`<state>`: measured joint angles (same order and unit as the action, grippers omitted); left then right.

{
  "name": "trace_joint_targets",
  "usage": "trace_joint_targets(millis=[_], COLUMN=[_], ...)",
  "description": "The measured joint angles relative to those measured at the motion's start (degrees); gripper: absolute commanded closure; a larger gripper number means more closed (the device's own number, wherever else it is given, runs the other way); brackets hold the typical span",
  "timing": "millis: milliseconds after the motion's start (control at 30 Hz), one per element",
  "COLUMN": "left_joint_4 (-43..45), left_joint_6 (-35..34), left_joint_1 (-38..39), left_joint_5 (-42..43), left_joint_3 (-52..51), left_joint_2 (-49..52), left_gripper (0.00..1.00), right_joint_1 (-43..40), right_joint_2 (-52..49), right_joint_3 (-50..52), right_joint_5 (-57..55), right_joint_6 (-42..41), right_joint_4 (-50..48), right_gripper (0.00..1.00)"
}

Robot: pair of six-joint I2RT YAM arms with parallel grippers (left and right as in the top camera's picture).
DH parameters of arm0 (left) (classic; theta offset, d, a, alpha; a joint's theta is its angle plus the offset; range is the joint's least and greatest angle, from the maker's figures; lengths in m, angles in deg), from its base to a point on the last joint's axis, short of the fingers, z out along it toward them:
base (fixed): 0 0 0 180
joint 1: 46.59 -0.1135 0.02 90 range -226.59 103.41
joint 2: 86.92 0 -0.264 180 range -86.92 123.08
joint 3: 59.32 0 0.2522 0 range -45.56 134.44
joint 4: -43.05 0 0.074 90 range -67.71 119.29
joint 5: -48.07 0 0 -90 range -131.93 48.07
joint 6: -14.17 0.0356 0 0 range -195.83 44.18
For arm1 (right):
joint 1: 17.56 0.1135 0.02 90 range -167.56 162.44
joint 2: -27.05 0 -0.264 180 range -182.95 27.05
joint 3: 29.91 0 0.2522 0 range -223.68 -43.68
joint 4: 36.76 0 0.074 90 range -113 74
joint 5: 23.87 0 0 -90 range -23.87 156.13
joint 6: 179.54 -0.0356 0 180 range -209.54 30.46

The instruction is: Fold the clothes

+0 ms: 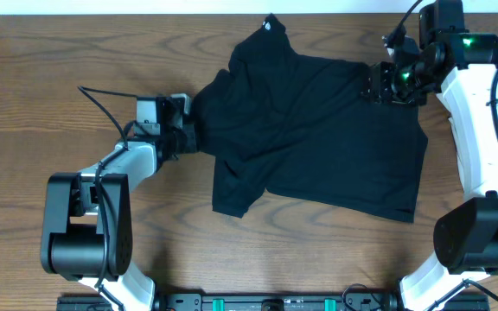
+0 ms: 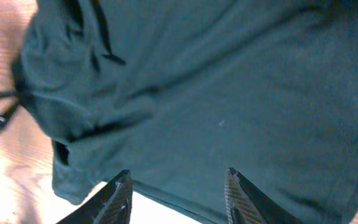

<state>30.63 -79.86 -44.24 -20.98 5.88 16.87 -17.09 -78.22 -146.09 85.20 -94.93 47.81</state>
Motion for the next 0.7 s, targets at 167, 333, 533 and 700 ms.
trace_joint_targets(millis=[167,333,533,700], left_joint_4=[-0.74,-1.03,-8.00,-20.48], left_joint_6=[0.00,0.90,1.33,0.94], left_joint_1=[-3.78,-7.74,-11.02,-12.83], left_joint_5=[-5.22,-7.89,-9.46,-9.40], left_joint_3=[7.19,11.69,12.46,12.46], left_joint_2=[-0.09,-0.39,-0.61,-1.31], left_gripper=[0.94,0.75,0.32,0.32], right_joint_1=[0.72,1.31,1.55,1.81], right_joint_2=[0.00,0.00,-0.09,-0.13], right_joint_3=[0.09,2.36,9.64,15.56], right_joint_5=[-1.75,-3.72,-4.96,-5.33], right_joint_6=[-0.02,-0.31,-0.48,-0.48], right_joint_4=[1.42,1.31,-0.81,-2.08], right_gripper=[0.51,0.46,0.44,0.44])
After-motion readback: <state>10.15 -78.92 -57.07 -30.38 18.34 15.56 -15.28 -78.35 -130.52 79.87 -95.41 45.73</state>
